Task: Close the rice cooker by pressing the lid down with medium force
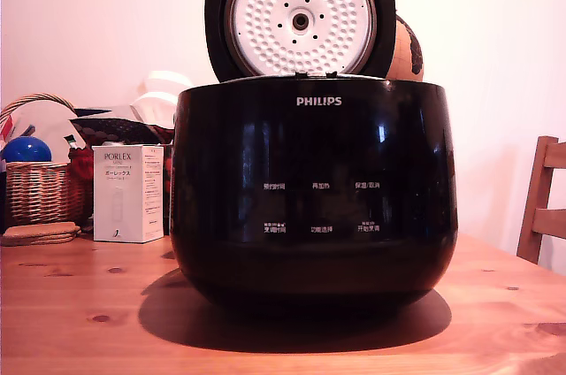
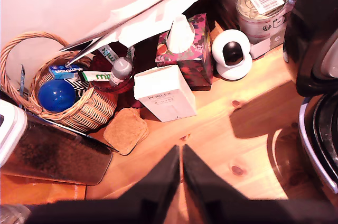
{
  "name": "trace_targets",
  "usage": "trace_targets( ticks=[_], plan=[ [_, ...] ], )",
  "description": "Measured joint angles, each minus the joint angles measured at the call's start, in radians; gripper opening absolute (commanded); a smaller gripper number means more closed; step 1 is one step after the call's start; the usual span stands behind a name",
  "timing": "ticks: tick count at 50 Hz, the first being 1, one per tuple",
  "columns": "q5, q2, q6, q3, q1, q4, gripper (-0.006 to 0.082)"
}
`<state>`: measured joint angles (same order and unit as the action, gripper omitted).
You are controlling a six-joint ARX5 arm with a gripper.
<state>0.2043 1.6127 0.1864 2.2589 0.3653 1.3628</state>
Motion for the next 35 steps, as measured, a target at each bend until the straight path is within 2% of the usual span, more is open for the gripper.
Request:
trace_targets(
  ticks=[12, 21, 35],
  plan=[
    [-0.003, 0.0, -0.005, 0.0, -0.003, -0.008, -0.0024],
    [-0.023, 0.0, -0.005, 0.0, -0.026, -0.124, -0.0024],
    [-0.259, 0.012, -0.005, 0.0, -0.086, -0.297, -0.0024]
  ],
)
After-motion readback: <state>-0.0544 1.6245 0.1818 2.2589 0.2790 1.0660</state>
